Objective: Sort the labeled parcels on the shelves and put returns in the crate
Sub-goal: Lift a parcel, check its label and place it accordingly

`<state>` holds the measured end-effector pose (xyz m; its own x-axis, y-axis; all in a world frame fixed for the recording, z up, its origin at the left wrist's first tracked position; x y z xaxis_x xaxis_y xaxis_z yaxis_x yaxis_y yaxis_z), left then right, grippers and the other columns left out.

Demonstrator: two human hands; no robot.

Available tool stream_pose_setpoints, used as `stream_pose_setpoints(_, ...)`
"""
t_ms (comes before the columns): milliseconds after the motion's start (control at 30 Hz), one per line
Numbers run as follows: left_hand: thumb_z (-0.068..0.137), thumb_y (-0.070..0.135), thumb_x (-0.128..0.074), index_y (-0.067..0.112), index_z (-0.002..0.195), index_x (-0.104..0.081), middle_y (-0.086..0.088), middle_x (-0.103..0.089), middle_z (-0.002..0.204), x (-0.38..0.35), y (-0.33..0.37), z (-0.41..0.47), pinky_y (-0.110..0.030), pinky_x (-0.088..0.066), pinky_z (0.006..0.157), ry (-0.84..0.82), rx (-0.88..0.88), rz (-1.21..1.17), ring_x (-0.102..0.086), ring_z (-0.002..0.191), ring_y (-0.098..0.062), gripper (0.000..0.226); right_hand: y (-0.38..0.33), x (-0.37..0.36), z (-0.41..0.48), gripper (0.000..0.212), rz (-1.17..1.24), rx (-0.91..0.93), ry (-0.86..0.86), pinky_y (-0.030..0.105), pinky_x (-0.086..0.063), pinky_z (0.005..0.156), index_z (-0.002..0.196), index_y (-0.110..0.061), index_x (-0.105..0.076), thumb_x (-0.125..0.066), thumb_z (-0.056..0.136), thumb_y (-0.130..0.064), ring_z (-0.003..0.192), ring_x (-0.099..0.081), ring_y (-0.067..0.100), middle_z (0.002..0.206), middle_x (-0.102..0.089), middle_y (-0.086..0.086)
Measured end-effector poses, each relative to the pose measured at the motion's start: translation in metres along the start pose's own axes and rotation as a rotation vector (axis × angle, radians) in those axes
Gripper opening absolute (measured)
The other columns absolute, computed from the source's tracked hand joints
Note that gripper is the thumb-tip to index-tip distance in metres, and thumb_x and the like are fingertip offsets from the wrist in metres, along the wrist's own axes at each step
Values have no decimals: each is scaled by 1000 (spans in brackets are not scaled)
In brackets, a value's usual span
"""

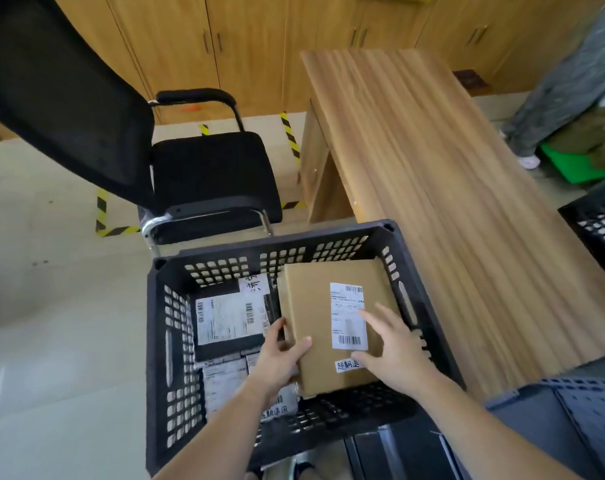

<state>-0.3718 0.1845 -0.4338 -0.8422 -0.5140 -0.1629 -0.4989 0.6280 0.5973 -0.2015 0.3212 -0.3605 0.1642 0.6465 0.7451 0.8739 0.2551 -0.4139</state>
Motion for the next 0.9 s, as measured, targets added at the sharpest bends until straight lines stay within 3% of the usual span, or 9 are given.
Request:
stream_pose_setpoints(167, 99, 28, -67, 34, 159, -20, -3, -55, 140, -3, -6, 20, -39, -56, 77, -10, 17, 34, -60, 114, -16, 76, -7, -19, 17, 85, -114, 9, -97, 53, -12, 126, 159, -45, -22, -69, 89, -56, 155, -13, 17, 168, -4, -19)
stream_pose_setpoints(233, 102, 20, -62, 29, 158, -30, -2, -56, 143, 1, -9, 28, -46, -57, 92, 19, 18, 57, -59, 121, -19, 65, -5, -27, 23, 83, -145, -8, -129, 54, -11, 126, 159, -46, -21, -68, 91, -55, 155, -13, 19, 168, -2, -18)
stream_pose_setpoints(300, 103, 14, -59, 21, 155, -38, -5, -59, 144, 7, -4, 28, -39, -52, 103, 94, -19, 159, -60, 120, -17, 56, -2, -33, 26, 81, -159, -25, -153, 55, -13, 125, 159, -46, -22, -68, 92, -52, 155, -12, 19, 168, -1, -18)
stream_pose_setpoints(400, 101, 14, -62, 23, 155, -35, 4, -65, 128, 12, 13, 25, -18, -53, 85, 162, -94, 398, -63, 108, -10, 61, -3, -37, 34, 77, -187, 3, -127, 55, -22, 121, 155, -43, -31, -71, 90, -45, 153, -11, 16, 166, -4, -17)
stream_pose_setpoints(500, 96, 7, -66, 41, 160, -13, 19, -60, 106, 5, 20, 21, -8, -52, 62, 101, -151, 564, -61, 85, 6, 89, -4, -35, 38, 68, -212, 18, -95, 53, -30, 118, 148, -44, -38, -73, 89, -43, 150, -12, 16, 162, -12, -16)
stream_pose_setpoints(533, 95, 8, -67, 46, 160, -5, 17, -64, 109, 0, 19, 20, -9, -54, 63, 71, -162, 650, -61, 83, 7, 97, -3, -35, 38, 67, -225, 17, -99, 53, -31, 117, 147, -44, -38, -72, 89, -43, 150, -12, 16, 162, -12, -15)
stream_pose_setpoints(600, 94, 13, -70, 48, 160, 2, 5, -67, 125, -11, 13, 19, -18, -57, 80, 15, -177, 808, -66, 91, -1, 103, 0, -37, 36, 71, -264, 14, -118, 54, -33, 116, 151, -45, -33, -71, 91, -45, 151, -12, 18, 163, -11, -13)
stream_pose_setpoints(733, 99, 19, -62, 38, 163, -1, -14, -43, 154, -22, 10, 20, -32, -47, 103, -11, -200, 978, -53, 130, -29, 91, 5, -42, 34, 76, -293, 7, -132, 56, -35, 116, 157, -43, -25, -67, 94, -46, 151, -10, 19, 164, -8, -10)
stream_pose_setpoints(900, 103, 24, -59, 33, 162, 10, -13, -36, 155, -28, 14, 16, -36, -53, 100, 30, -201, 1211, -55, 127, -27, 92, 0, -41, 36, 75, -298, 15, -142, 57, -37, 115, 156, -41, -27, -69, 93, -43, 151, -14, 20, 164, -11, -9)
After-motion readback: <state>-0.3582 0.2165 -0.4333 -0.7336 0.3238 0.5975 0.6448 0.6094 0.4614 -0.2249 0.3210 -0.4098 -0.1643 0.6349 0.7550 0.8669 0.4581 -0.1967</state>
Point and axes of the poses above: each hand's wrist, its own z-axis towards the middle knuckle, its own x-axis out of the back of the hand, y = z × x, the point moved 10 cm from there along z, towards the middle knuckle
